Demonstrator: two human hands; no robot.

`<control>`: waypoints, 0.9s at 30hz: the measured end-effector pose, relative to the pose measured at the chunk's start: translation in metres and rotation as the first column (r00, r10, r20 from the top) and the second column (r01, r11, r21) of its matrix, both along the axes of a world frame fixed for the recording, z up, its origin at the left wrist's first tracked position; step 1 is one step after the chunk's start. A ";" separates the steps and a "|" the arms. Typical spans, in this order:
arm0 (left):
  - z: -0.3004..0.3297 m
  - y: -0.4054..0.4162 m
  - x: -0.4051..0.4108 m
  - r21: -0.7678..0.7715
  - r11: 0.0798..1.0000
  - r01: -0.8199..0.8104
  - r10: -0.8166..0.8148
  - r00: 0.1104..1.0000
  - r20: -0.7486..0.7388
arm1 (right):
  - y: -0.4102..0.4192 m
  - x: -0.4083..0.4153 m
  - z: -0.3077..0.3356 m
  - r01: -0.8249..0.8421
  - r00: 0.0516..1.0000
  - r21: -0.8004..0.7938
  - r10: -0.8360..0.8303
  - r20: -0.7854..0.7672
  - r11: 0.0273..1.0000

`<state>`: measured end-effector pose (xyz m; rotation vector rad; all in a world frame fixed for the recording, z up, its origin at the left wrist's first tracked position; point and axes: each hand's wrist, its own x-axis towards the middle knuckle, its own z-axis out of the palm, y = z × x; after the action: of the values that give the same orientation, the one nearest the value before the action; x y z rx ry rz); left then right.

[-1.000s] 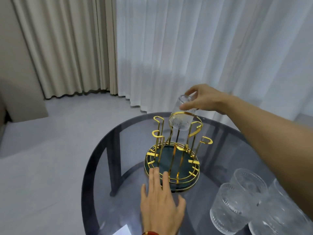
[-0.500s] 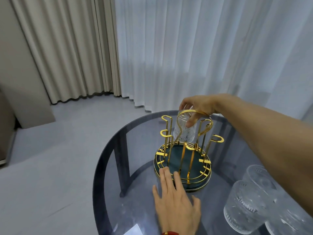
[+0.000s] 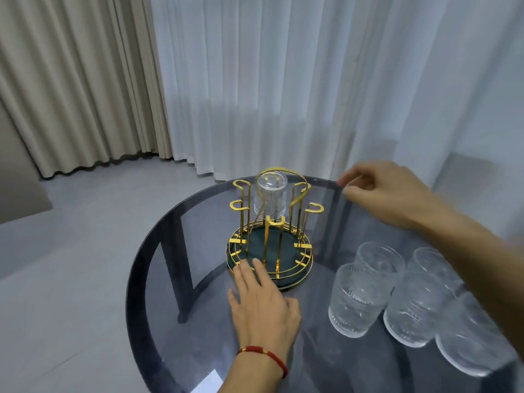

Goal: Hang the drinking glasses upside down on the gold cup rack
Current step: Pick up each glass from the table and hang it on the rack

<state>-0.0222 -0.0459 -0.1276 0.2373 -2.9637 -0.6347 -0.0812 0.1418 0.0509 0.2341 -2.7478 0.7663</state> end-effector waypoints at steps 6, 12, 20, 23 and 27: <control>0.030 0.021 0.022 -0.057 0.997 0.058 -0.077 0.909 -0.410 | 0.009 0.098 -0.073 -0.037 0.995 0.131 0.025 0.093 0.991; 0.028 0.047 0.029 0.176 0.894 0.412 -0.278 0.818 -0.503 | 0.019 0.092 -0.104 -0.170 0.964 0.492 0.041 0.261 0.854; 0.016 0.048 0.031 0.406 0.727 0.554 -0.459 0.832 -0.312 | 0.023 0.081 -0.107 -0.247 0.963 0.366 0.186 0.193 0.897; 0.022 0.045 0.032 0.440 0.672 0.595 -0.510 0.803 -0.308 | 0.018 0.085 -0.104 -0.268 0.963 0.332 0.251 0.095 0.904; 0.034 0.034 0.030 0.520 0.624 0.584 -0.414 0.811 -0.414 | 0.005 0.090 -0.093 -0.321 0.946 0.231 0.322 0.034 0.918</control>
<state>0.0081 -0.0123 -0.0931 -0.6338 -2.4276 -1.5888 0.0091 0.1464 -0.0416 0.7531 -2.8279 0.5080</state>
